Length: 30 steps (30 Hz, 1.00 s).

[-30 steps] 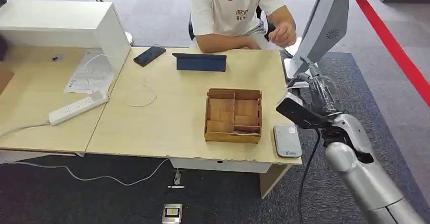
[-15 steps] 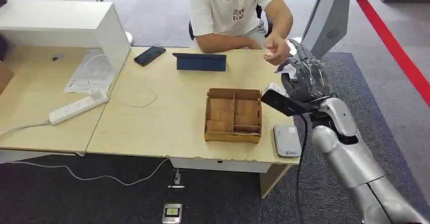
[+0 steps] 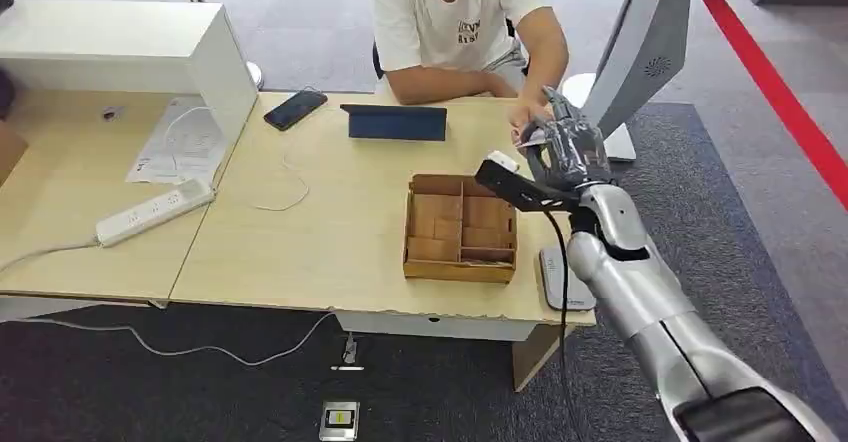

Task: Pass the card to the sensor for recognition and then transmit it.

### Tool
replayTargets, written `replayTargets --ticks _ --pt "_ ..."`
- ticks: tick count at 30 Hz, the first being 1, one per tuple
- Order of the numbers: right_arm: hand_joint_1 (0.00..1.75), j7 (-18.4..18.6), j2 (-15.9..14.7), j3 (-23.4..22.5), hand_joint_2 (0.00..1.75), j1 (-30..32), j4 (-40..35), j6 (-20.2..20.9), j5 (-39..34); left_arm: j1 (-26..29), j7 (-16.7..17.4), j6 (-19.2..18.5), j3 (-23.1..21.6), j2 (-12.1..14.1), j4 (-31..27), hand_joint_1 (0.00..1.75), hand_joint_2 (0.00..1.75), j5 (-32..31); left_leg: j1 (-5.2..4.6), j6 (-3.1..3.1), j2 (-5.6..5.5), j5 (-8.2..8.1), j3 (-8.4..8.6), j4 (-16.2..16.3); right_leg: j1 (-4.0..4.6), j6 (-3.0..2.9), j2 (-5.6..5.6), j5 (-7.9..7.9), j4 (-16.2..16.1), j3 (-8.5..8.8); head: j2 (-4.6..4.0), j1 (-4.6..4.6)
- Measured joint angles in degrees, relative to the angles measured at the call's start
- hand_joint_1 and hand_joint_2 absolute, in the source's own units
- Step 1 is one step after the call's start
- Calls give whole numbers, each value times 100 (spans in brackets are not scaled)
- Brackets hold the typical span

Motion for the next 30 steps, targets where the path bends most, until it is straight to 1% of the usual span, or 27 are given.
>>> replayTargets --ticks 2,6,7,8,13,14,22,30 --pt "175 30 41 -26 175 -20 137 -17 50 -2 -57 -83 -17 63 0 0 175 0 0 0 -1 0 1 0 0 0 0 0 0 1 -2 0" --pt "175 68 85 -35 175 -24 321 -44 116 5 -70 -105 -24 146 0 0 175 2 0 0 -1 0 1 0 0 0 0 0 0 0 0 2" --pt "94 68 92 -35 175 -24 347 -55 131 4 -70 -105 -26 151 0 0 175 2 0 0 0 0 1 0 0 0 0 0 0 0 -2 2" --pt "0 70 98 -39 175 -24 376 -63 155 3 -68 -105 -26 157 0 0 175 2 0 0 0 0 1 0 0 0 0 0 0 0 -2 2" --pt "0 70 146 -144 175 -1 467 -140 336 5 -65 -102 -30 184 0 0 175 2 0 0 0 0 0 0 0 0 0 0 -1 -1 0 2" --pt "0 68 153 -162 0 0 485 -162 374 5 -63 -100 -33 186 0 0 175 4 0 0 0 0 0 0 0 0 0 0 -1 -1 -2 0" --pt "0 -35 295 -382 0 6 598 -249 754 5 -48 -94 -50 197 0 0 175 22 1 -1 0 1 1 0 1 -1 0 1 0 -1 -2 2" --pt "0 -57 378 -553 0 6 649 -273 802 5 -48 -94 -52 197 0 0 175 22 0 -1 1 1 1 0 0 -1 0 1 0 -1 -2 2"
